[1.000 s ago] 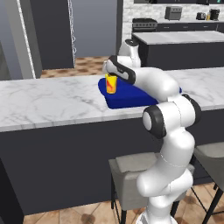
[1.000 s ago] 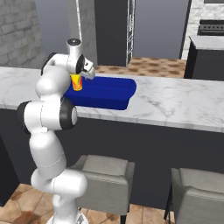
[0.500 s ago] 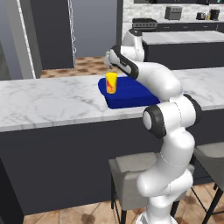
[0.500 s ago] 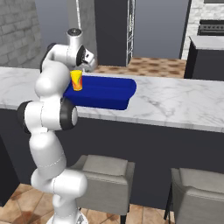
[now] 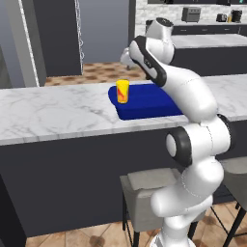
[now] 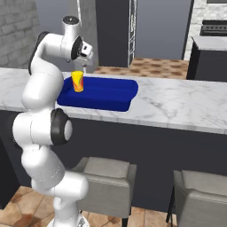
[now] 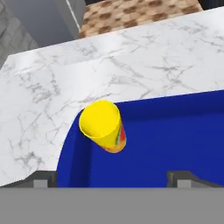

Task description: There is a tray on the dining counter. Grab the cup, mug, and pitcher and place them on the tray. The pitcher may be placed next to the tray if it cannot fit the tray.

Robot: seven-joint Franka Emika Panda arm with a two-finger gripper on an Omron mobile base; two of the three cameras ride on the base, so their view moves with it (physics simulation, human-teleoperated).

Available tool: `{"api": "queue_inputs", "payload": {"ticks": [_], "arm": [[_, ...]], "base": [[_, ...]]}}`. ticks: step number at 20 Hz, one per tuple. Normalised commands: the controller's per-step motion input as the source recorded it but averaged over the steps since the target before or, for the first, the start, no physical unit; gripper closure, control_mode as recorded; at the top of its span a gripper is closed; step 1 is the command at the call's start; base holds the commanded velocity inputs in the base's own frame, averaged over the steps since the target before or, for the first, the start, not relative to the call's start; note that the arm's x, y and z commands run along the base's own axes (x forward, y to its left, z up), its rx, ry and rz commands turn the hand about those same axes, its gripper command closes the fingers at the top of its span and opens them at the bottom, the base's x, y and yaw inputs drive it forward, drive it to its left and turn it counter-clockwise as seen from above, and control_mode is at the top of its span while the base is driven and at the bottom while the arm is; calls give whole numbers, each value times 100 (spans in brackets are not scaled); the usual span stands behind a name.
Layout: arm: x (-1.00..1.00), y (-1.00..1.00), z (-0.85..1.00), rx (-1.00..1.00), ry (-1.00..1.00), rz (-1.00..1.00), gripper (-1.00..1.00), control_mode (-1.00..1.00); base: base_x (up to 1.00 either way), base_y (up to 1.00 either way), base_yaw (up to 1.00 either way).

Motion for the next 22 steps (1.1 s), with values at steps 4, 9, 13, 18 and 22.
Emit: {"api": "queue_inputs", "payload": {"ticks": [4, 9, 13, 18, 22], "arm": [[-100, -1, 9, -3, -1, 11, -100, -100], [-100, -24, 3, -3, 0, 14, -100, -100], [-100, -34, 9, -5, 0, 17, -100, -100], [-100, -15, 1, -8, 0, 9, -100, -100], [-100, -1, -1, -13, -1, 2, -100, -100]], "base": [[0, 0, 0], [0, 0, 0], [0, 0, 0], [0, 0, 0], [0, 0, 0]]}}
